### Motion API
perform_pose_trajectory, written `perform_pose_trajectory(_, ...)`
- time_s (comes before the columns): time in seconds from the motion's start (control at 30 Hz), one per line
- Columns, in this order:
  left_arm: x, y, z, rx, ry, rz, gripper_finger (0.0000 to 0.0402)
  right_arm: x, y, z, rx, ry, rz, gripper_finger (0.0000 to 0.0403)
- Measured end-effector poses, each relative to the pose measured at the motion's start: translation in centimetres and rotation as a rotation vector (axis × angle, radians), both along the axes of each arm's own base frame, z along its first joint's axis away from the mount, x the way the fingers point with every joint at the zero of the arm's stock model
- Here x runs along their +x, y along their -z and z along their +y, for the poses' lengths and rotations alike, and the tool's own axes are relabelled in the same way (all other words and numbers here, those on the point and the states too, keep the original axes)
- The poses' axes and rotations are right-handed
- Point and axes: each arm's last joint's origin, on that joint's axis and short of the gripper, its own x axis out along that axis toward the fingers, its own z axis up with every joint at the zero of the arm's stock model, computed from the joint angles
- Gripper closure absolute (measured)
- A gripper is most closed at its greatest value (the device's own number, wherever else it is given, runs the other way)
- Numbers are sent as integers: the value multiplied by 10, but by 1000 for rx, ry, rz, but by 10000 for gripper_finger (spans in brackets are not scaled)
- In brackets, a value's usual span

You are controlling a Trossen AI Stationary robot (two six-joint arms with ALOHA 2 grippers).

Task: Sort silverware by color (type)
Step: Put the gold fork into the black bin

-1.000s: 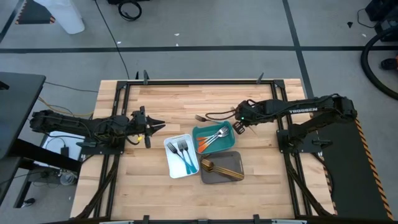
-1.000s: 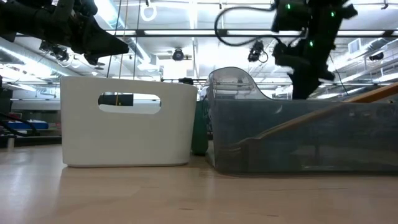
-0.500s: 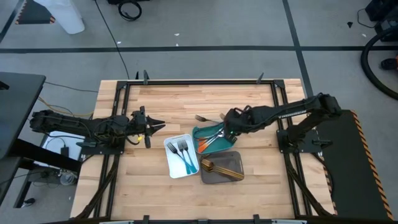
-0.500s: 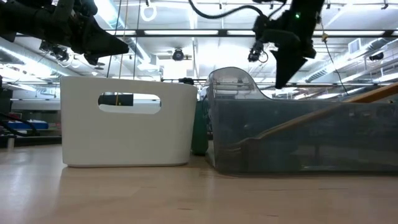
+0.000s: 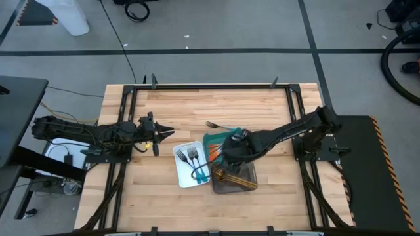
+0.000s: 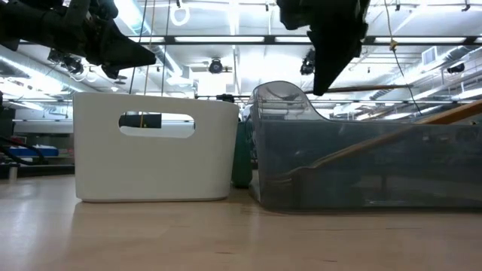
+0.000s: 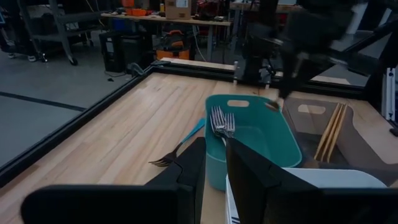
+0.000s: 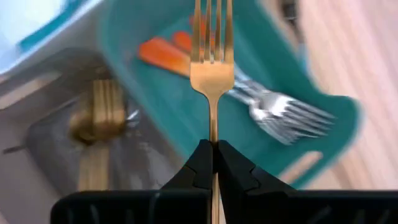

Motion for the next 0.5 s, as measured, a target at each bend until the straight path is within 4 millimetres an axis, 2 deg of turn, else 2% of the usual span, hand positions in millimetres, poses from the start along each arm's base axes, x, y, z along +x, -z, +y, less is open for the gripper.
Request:
perform_pose_trajectory(0.33, 0, 0, 0, -15, -2, -3, 331, 18, 2, 38, 42, -31, 168, 390)
perform_pose_trajectory(0.5, 0, 0, 0, -15, -2, -3, 331, 25, 4, 54, 79, -112, 209, 390)
